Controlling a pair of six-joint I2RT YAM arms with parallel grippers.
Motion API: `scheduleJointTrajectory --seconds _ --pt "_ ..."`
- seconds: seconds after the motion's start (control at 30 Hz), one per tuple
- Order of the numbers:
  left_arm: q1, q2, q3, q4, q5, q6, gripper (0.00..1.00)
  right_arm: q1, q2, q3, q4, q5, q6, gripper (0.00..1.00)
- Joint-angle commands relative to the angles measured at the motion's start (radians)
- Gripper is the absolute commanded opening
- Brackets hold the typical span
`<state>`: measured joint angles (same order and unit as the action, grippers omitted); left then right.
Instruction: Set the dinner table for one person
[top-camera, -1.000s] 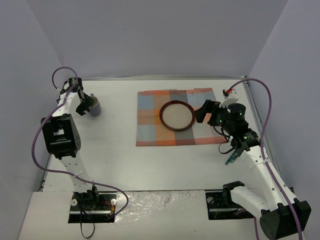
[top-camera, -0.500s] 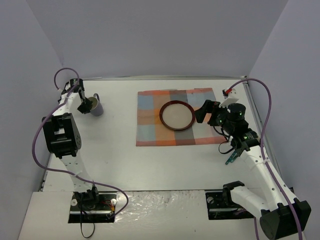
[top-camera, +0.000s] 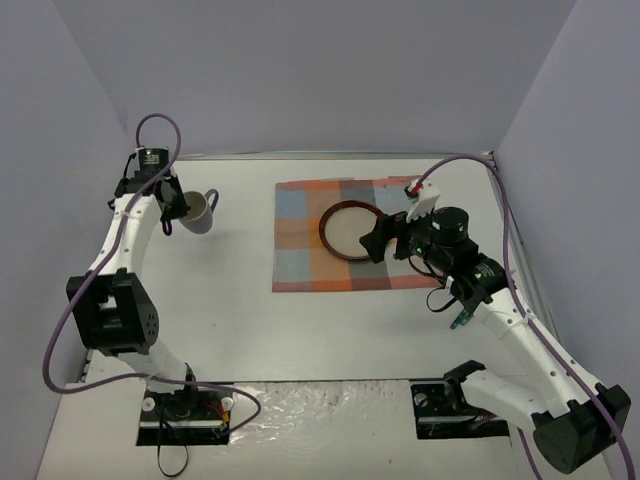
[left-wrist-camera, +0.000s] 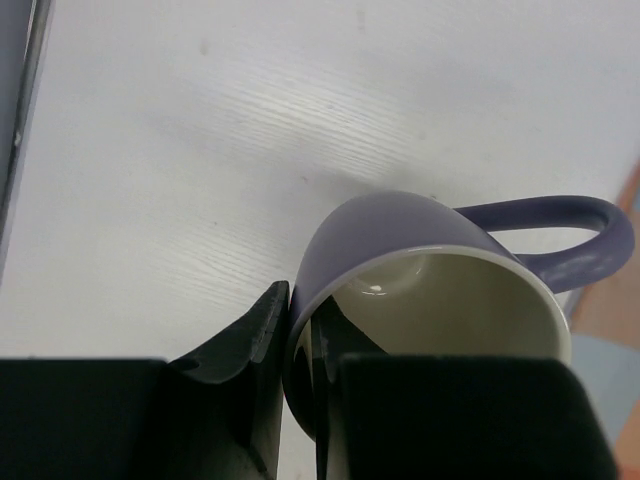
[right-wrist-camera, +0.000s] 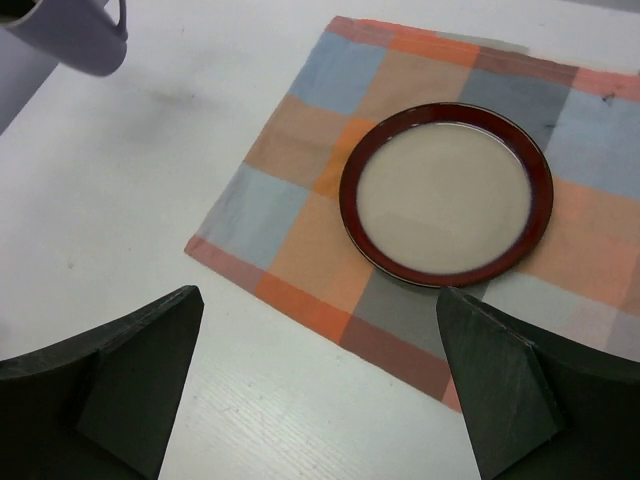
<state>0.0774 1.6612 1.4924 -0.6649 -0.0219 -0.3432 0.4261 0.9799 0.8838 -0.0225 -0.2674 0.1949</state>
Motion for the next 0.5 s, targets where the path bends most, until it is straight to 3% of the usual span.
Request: scheduleJointTrajectory --seconds 0.0,0.27,0.47 --pt "-0.148 -0.196 -0.003 -0.005 0.099 0.265 0.00 0.116 0.047 0.096 0.046 -0.035 -0.196 1.00" --pt "-0.430 -0.291 -0.005 -0.137 0.086 0.436 0.00 0.291 0.202 0.273 -0.103 -0.041 -0.423 1.00" --pt "-0.557 -0.318 0.023 -0.194 0.089 0.451 0.00 0.409 0.304 0.341 -0.114 -0.032 -0.515 0.96"
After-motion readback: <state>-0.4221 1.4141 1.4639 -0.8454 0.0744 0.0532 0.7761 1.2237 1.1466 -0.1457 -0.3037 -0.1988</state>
